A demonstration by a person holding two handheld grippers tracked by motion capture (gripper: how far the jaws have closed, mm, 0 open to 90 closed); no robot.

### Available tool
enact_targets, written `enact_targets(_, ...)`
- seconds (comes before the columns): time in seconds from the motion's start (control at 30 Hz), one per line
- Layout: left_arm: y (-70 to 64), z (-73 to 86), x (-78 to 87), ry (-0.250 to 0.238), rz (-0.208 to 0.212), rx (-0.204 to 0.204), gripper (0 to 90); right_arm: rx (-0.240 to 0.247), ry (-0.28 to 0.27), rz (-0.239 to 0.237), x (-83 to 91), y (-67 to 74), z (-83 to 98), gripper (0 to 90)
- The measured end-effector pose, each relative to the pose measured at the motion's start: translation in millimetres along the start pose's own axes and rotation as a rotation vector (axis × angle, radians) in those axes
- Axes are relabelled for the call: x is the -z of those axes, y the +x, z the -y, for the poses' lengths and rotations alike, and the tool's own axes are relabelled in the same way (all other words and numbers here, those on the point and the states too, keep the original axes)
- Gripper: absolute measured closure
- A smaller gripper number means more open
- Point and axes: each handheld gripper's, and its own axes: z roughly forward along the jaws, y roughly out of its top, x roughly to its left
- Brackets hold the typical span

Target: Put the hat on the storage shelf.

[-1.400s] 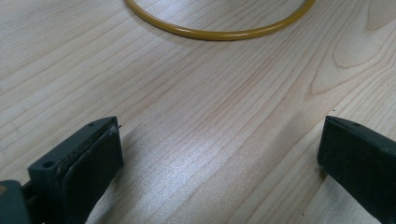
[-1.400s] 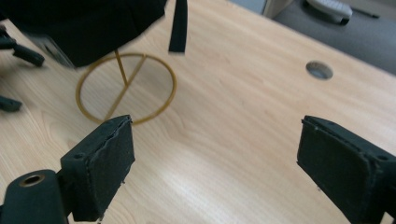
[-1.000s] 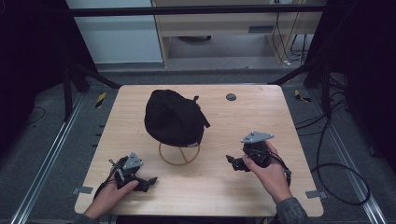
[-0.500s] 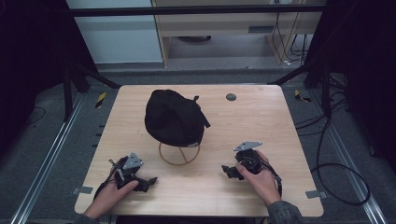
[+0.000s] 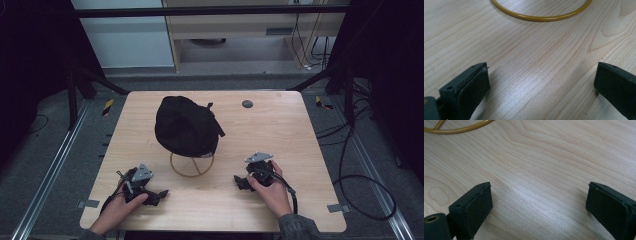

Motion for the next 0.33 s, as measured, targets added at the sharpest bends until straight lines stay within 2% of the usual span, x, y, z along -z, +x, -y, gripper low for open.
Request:
enact_targets(0.03, 0.0, 0.0, 0.0, 0.000, 0.000, 0.000, 0.0, -0.002, -0.011, 0.001, -0.3, -0.1, 1.1, 5.8)
enact_targets(0.07, -0.1, 0.1, 0.0, 0.000, 0.000, 0.000, 0.0, -0.006, -0.053, 0.011, -1.3, 0.1, 5.7, 5.1)
enact_targets(0.33, 0.1, 0.0, 0.2, 0.003, 0.000, -0.003, 0.0, -0.009, -0.051, 0.012, 2.3, -1.8, 9.3, 5.1)
